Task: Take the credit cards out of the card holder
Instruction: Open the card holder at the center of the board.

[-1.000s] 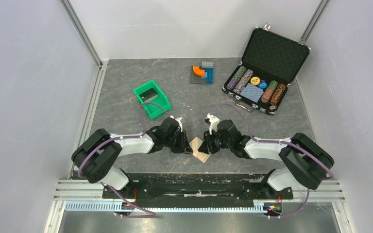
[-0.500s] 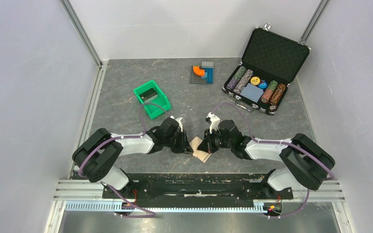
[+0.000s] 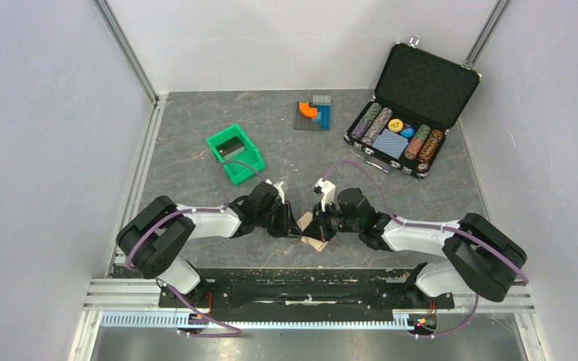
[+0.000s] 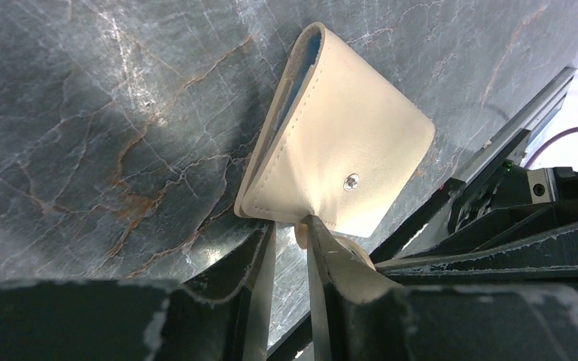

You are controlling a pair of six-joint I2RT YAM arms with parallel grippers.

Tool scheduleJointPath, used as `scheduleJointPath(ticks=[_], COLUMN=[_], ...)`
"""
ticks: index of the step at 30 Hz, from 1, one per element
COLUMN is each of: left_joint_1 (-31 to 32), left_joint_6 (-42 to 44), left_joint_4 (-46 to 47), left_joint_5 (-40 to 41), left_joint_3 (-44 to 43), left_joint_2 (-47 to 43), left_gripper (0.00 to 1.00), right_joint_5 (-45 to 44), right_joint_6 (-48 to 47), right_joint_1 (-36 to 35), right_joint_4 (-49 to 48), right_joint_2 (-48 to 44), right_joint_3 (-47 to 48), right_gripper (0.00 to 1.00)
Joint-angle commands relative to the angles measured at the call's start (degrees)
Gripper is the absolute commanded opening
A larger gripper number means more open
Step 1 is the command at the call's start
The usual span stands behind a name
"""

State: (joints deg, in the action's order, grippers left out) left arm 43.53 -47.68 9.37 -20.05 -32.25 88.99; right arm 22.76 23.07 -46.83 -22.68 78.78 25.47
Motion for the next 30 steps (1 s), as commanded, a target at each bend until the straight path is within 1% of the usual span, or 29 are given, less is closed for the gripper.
scheduleJointPath(ticks=[1,5,9,11,14,15,17,20,22,26,30], left_joint_1=[0.33,0.33,0.24,0.05,-0.02,-0.02,0.04,0.06,0.07,0.41,0.68], left_joint_6=[-0.28,0.70,2.19,3.69,4.53,4.53,4.36,3.53,3.00,2.68,2.44], left_joint_4=[-3.02,-7.71,-15.24,-19.01,-21.44,-21.29,-19.71,-16.23,-14.21,-11.81,-10.43], left_joint_5=[2.18,4.33,11.48,14.92,16.27,15.84,14.57,11.60,9.26,5.09,3.73], left_joint_3=[-0.25,-2.51,-4.97,-6.71,-8.21,-8.15,-7.33,-5.59,-4.84,-4.74,-4.89], left_joint_2=[-0.78,-4.81,-9.20,-9.88,-11.21,-11.83,-13.09,-14.24,-14.07,-12.28,-10.45], left_gripper=[0.32,0.36,0.44,0.47,0.49,0.50,0.53,0.58,0.59,0.60,0.62], right_joint_5=[-0.04,2.93,3.59,2.82,1.01,0.64,-0.05,-2.84,-4.08,-7.34,-8.85], right_joint_6=[-1.90,-1.47,-1.54,-1.46,-2.43,-2.84,-3.10,-3.11,-3.31,-4.15,-4.81], right_joint_1=[-0.19,-0.44,-1.11,-1.63,-2.36,-2.46,-2.51,-2.46,-2.44,-2.44,-2.44], right_joint_4=[0.63,0.05,0.37,1.43,5.81,6.79,8.00,10.23,11.73,14.04,14.80], right_joint_2=[-2.66,-3.06,-2.82,-2.62,-2.49,-2.65,-3.60,-5.36,-6.46,-9.46,-11.47], right_joint_3=[0.46,-0.27,-0.86,-0.51,1.29,1.78,2.20,3.01,3.67,4.23,4.22], right_gripper=[0.00,0.00,0.00,0.05,0.11,0.14,0.22,0.30,0.35,0.37,0.37])
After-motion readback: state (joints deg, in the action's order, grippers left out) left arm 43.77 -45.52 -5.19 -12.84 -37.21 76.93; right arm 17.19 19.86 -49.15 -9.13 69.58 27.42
